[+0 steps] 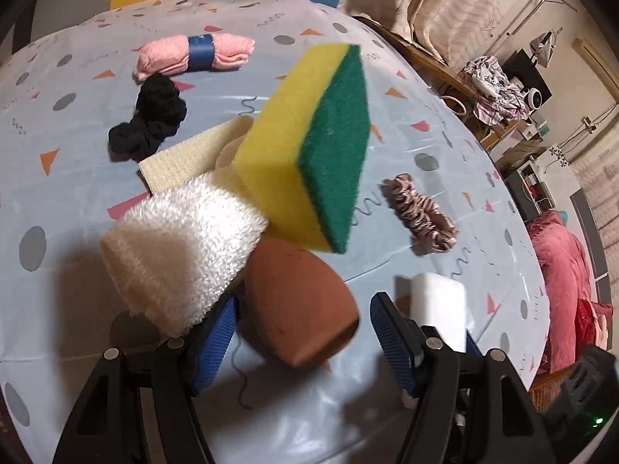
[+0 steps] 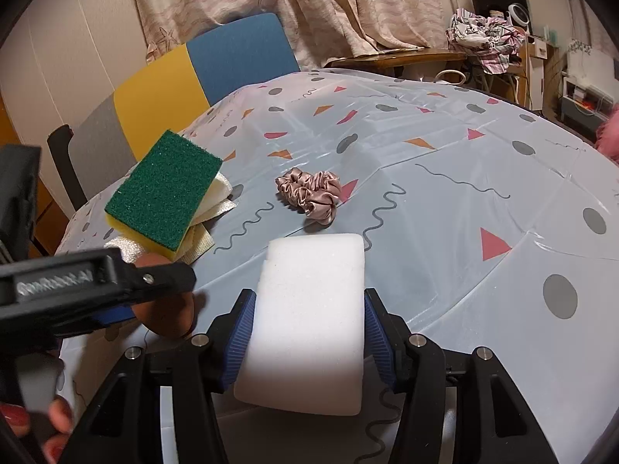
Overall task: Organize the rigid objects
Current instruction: 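Grasp the brown egg-shaped makeup sponge with the left tool while the right tool holds the white sponge, then carry the brown makeup sponge into the gold tray with the left tool and release it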
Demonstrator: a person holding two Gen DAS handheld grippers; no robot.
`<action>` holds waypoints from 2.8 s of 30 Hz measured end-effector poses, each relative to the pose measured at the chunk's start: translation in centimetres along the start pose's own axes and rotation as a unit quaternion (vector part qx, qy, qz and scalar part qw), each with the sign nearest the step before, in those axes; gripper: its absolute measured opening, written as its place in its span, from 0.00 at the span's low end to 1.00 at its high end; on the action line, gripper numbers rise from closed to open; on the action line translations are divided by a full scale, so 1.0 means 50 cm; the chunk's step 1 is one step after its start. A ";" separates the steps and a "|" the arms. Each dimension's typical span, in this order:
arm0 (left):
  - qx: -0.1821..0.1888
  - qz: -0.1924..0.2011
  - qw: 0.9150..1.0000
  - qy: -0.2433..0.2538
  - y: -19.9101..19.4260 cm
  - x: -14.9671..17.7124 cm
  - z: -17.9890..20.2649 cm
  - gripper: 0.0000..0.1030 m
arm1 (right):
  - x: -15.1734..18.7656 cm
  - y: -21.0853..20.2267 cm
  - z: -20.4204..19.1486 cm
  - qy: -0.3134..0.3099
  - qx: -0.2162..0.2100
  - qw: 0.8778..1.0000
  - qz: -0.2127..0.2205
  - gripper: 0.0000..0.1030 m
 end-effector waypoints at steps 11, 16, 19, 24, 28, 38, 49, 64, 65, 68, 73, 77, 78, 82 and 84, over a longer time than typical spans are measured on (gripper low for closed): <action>0.018 0.029 0.999 0.017 -0.036 0.039 -0.011 0.48 | 0.002 0.000 0.001 -0.004 0.003 1.000 0.002 0.55; 0.030 0.042 0.999 0.012 -0.076 0.079 -0.021 0.47 | 0.002 0.001 0.001 -0.008 0.008 1.000 0.002 0.55; 0.035 0.044 0.998 0.007 -0.093 0.102 -0.031 0.47 | 0.003 0.002 0.000 -0.012 0.012 1.000 0.002 0.55; 0.037 0.042 0.998 -0.005 -0.112 0.131 -0.055 0.47 | 0.004 0.004 -0.001 -0.015 0.016 1.000 0.002 0.55; 0.040 0.047 0.998 -0.003 -0.136 0.148 -0.063 0.47 | 0.004 0.005 -0.001 -0.016 0.016 1.000 0.003 0.55; 0.049 0.086 0.995 -0.002 -0.258 0.159 -0.086 0.47 | 0.006 0.006 -0.004 -0.026 0.030 0.999 0.003 0.55; 0.031 0.130 0.990 -0.044 -0.391 0.186 -0.208 0.47 | 0.008 0.008 -0.010 -0.041 0.049 0.998 0.003 0.55; -0.022 0.146 0.979 -0.141 -0.476 0.256 -0.457 0.47 | 0.005 -0.007 -0.022 -0.068 0.077 0.994 0.027 0.54; -0.025 0.143 0.978 -0.147 -0.476 0.259 -0.471 0.47 | 0.006 -0.007 -0.024 -0.071 0.078 0.994 0.027 0.54; -0.039 0.129 0.977 -0.167 -0.466 0.269 -0.527 0.47 | 0.007 -0.005 -0.026 -0.077 0.084 0.993 0.025 0.54; -0.059 0.093 0.975 -0.190 -0.431 0.286 -0.607 0.47 | 0.008 -0.004 -0.026 -0.081 0.092 0.992 0.025 0.54; -0.070 0.076 0.975 -0.194 -0.417 0.282 -0.646 0.50 | 0.009 -0.003 -0.028 -0.087 0.098 0.991 0.024 0.54; -0.078 0.069 0.975 -0.196 -0.414 0.282 -0.654 0.52 | 0.010 -0.003 -0.028 -0.087 0.099 0.991 0.024 0.54; -0.099 0.072 0.971 -0.204 -0.422 0.283 -0.673 0.57 | 0.011 -0.004 -0.028 -0.090 0.102 0.990 0.024 0.54; -0.109 0.082 0.969 -0.206 -0.434 0.280 -0.679 0.69 | 0.011 -0.004 -0.028 -0.090 0.101 0.991 0.023 0.54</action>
Point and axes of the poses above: each gripper's, at about its wrist camera, not at the fingertips, and y roughly the way its jaws point, z to its right, x to its underside, the point moved 9 cm from there along y, roughly the way its jaws point, and after that the axes turned 8 degrees about y, right-handed, at the moved point
